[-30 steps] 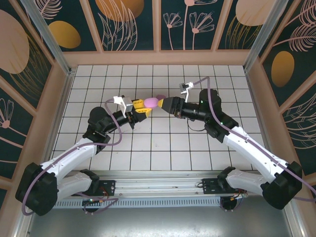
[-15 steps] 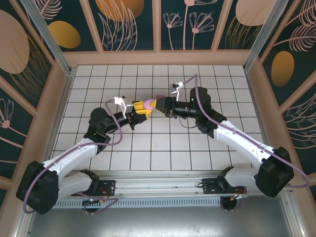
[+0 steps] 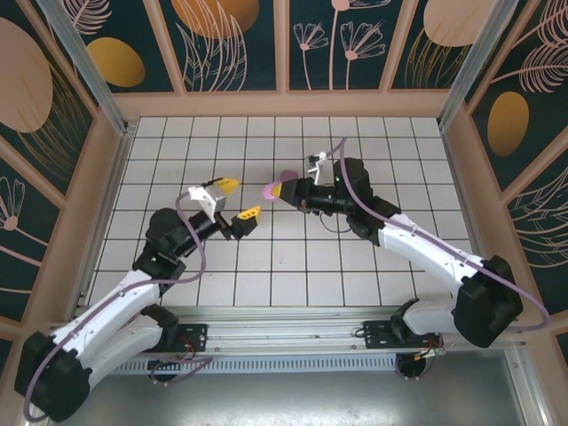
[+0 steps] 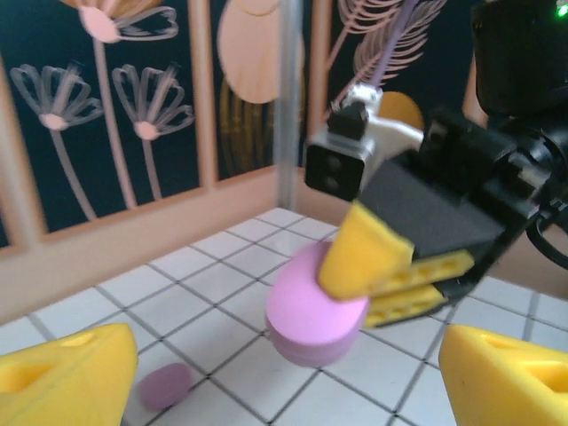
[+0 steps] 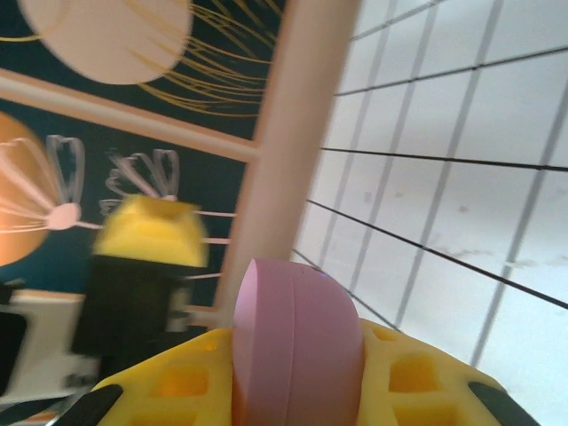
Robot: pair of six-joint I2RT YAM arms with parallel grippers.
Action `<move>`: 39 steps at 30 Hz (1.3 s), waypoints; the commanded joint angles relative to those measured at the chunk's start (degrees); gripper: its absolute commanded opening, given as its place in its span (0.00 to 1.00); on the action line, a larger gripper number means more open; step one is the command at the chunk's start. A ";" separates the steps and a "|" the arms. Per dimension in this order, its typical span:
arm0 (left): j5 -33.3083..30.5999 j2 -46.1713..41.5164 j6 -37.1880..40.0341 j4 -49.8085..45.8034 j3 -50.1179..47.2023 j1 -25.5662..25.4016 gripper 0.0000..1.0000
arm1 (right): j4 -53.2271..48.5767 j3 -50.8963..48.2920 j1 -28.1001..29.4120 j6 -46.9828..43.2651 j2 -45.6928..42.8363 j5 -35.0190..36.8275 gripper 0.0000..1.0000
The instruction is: Insert the wireless bluetooth earbuds into the charging case
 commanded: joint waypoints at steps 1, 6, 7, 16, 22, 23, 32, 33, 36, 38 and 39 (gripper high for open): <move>-10.56 -4.76 4.10 -9.45 -1.61 0.09 0.91 | -2.16 0.60 -0.39 -4.25 4.90 0.97 0.20; -17.46 -10.26 3.50 -14.20 -3.97 0.17 0.95 | 4.08 2.00 0.58 -5.55 17.20 -1.58 0.20; -18.11 -11.15 3.27 -14.76 -4.52 0.22 0.95 | 5.80 2.63 0.77 -5.85 20.19 -1.81 0.19; -22.40 -19.86 1.45 -19.29 -8.92 0.18 0.99 | 5.54 15.18 3.99 -7.82 40.50 -4.04 0.21; -25.39 -22.56 0.67 -19.33 -10.46 0.26 0.98 | 0.10 18.35 4.21 -9.81 43.94 -1.28 0.23; -25.63 -22.37 0.83 -19.19 -10.46 0.19 0.98 | -0.65 18.27 4.22 -10.06 43.91 -0.86 0.25; -26.84 -20.10 1.65 -16.15 -10.38 0.19 0.99 | -11.76 19.05 4.24 -14.73 37.79 6.64 0.53; -27.26 -19.76 1.79 -15.80 -10.25 0.19 0.98 | -13.06 19.17 4.22 -15.44 36.66 7.69 0.56; -30.11 -17.37 1.14 -13.77 -9.36 0.35 0.99 | -17.59 20.01 4.14 -18.89 31.88 13.06 0.72; -30.75 -14.21 0.95 -12.61 -7.41 0.90 0.98 | -20.02 20.16 4.06 -21.24 28.46 17.42 0.85; -30.56 -11.98 0.81 -12.32 -6.15 1.41 0.98 | -21.09 20.09 3.97 -22.66 26.43 20.15 0.92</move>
